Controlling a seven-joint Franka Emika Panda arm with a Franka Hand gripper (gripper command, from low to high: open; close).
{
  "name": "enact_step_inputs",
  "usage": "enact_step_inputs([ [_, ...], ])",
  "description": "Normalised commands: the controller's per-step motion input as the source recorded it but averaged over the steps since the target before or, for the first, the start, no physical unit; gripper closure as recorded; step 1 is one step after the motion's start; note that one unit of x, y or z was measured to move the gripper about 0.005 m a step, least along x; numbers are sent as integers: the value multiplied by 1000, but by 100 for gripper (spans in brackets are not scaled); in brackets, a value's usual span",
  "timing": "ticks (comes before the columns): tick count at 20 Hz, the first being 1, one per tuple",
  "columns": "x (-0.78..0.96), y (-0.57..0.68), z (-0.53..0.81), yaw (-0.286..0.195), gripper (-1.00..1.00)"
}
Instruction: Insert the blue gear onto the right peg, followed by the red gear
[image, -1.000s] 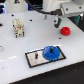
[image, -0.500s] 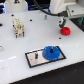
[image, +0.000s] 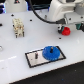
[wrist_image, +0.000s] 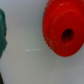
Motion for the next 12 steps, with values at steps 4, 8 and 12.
enact_step_inputs([
  [4,-92,-196,-117,0,-100],
  [8,-132,-204,-71,0,-100],
  [12,-183,-157,-187,0,100],
])
